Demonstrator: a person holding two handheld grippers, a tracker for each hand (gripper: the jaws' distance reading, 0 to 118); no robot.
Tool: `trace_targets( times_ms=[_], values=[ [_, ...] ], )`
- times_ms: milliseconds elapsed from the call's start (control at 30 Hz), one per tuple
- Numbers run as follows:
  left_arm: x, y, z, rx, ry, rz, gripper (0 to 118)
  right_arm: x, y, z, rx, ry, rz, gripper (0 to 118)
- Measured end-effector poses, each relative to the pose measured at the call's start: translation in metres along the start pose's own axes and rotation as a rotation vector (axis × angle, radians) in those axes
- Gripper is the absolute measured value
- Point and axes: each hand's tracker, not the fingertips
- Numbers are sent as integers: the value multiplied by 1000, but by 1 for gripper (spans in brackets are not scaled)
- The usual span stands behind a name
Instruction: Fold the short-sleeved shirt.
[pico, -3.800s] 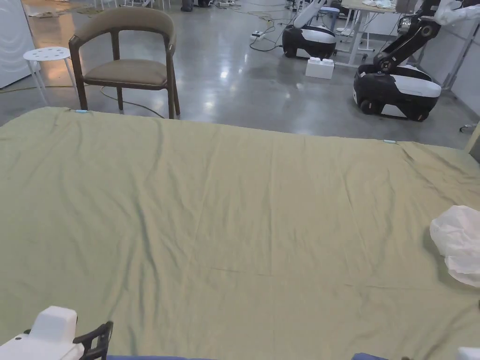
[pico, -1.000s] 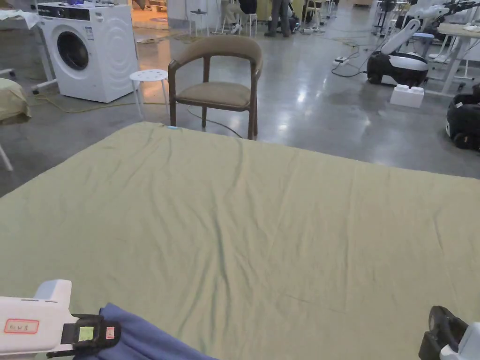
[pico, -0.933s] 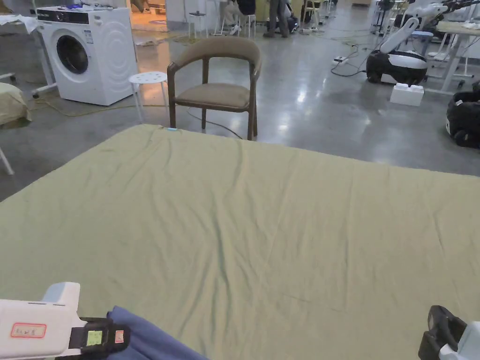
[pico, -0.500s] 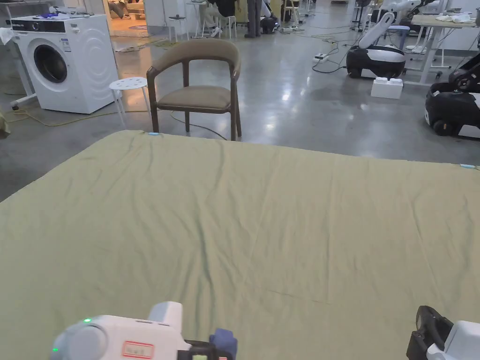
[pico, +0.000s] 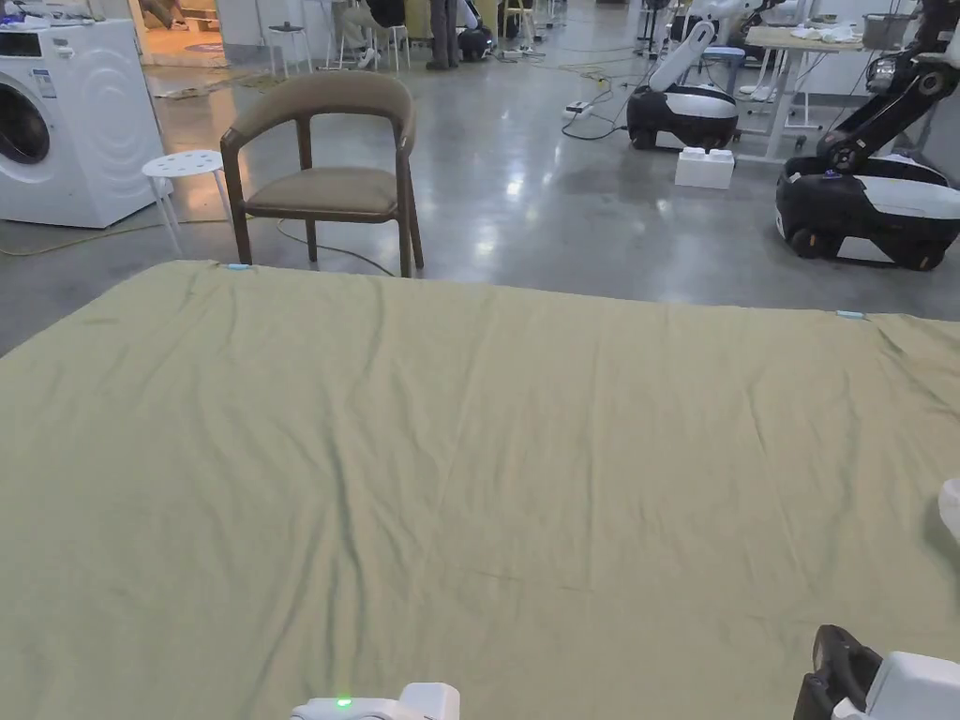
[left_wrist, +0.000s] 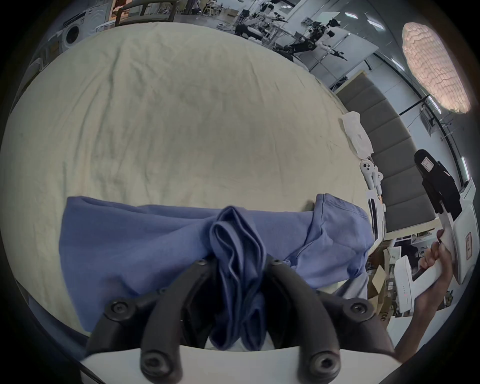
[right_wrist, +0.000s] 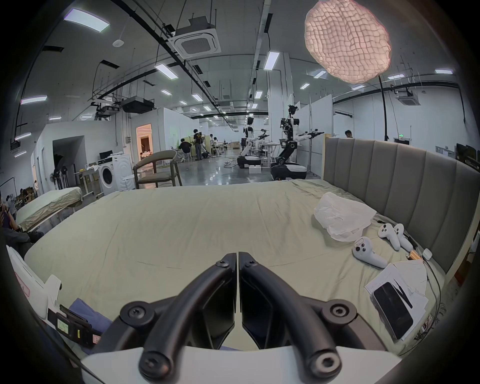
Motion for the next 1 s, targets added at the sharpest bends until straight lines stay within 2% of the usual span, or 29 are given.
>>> trace_targets(
  times_ms=[133, 300, 367, 467, 567, 600, 700, 833, 1000],
  values=[
    [1, 1, 19, 27, -40, 9, 49, 2, -1, 2, -2, -6, 0, 0],
    [-10, 7, 59, 124, -141, 62, 48, 2, -2, 3, -7, -5, 2, 0],
    [-17, 8, 74, 162, -162, 74, 44, 1, -2, 4, -11, -4, 5, 0],
    [-26, 7, 71, 178, -96, 55, 19, -1, -3, 4, -14, -2, 4, 0],
    [-31, 1, 48, 95, -36, 27, 14, -4, -3, 4, -16, 4, 7, 0],
    [-30, 0, 41, 58, -32, 9, 8, -5, -2, 4, -15, 5, 8, 0],
    [-25, -10, 17, -28, -27, -30, 6, -9, -1, 5, -13, 11, 21, 0],
    [-10, -19, 5, -13, -140, -43, 6, -10, -2, 5, -17, 15, 29, 0],
    [5, -23, -10, -7, -163, -75, 6, -10, -4, 4, -26, 10, 35, 0]
  ],
)
